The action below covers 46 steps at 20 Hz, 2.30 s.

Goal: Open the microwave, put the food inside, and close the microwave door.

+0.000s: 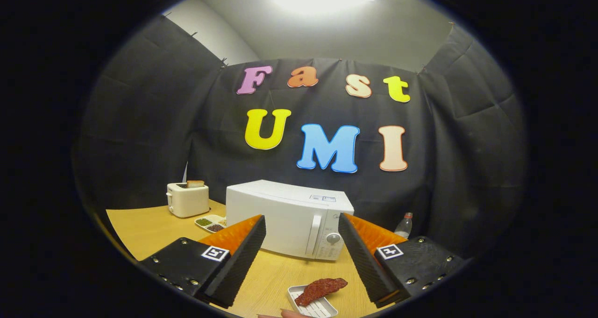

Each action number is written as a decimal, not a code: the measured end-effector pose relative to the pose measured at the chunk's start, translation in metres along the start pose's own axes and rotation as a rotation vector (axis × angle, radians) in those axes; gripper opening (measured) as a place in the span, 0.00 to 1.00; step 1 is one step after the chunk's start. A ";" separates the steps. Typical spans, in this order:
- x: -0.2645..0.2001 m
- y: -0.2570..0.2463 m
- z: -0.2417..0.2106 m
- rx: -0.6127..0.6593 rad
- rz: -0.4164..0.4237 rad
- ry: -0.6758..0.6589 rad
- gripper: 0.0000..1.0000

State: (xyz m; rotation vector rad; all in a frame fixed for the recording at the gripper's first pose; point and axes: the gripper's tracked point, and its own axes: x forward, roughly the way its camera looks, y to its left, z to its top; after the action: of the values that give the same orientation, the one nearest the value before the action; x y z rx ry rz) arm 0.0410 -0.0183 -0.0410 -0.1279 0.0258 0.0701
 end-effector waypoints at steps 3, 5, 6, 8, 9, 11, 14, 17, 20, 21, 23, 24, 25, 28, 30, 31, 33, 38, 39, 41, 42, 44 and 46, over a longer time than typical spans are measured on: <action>0.011 -0.008 -0.006 0.030 -0.002 -0.008 0.99; 0.024 -0.005 -0.015 0.058 0.013 -0.005 0.99; 0.032 -0.005 -0.021 0.067 0.016 0.004 0.99; 0.047 -0.009 -0.031 0.074 0.003 0.019 0.99; 0.056 -0.012 -0.035 0.076 -0.013 0.020 0.99; 0.070 -0.016 -0.043 0.063 -0.041 0.012 0.99; 0.097 -0.021 -0.060 0.051 -0.081 0.026 0.99; 0.127 -0.018 -0.081 0.096 -0.087 0.064 0.99; 0.154 -0.021 -0.099 0.138 -0.113 0.104 0.99; 0.163 -0.025 -0.102 0.146 -0.130 0.104 0.99; 0.177 -0.032 -0.111 0.150 -0.157 0.113 0.90; 0.184 -0.030 -0.115 0.152 -0.149 0.121 0.89; 0.192 -0.031 -0.123 0.147 -0.154 0.136 0.89; 0.210 -0.046 -0.132 0.093 -0.209 0.140 0.89; 0.221 -0.042 -0.146 0.097 -0.203 0.167 0.81; 0.224 -0.037 -0.153 0.119 -0.187 0.183 0.81; 0.227 -0.040 -0.160 0.133 -0.216 0.199 0.78; 0.231 -0.041 -0.157 0.111 -0.273 0.175 0.31; 0.232 -0.043 -0.157 0.118 -0.278 0.180 0.31; 0.232 -0.042 -0.159 0.134 -0.282 0.190 0.26; 0.232 -0.042 -0.158 0.133 -0.288 0.179 0.19; 0.230 -0.041 -0.157 0.136 -0.284 0.183 0.19; 0.229 -0.040 -0.158 0.166 -0.272 0.192 0.19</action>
State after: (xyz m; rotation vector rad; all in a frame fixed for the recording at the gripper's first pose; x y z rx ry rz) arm 0.2689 -0.0630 -0.1996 0.0294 0.2047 -0.2156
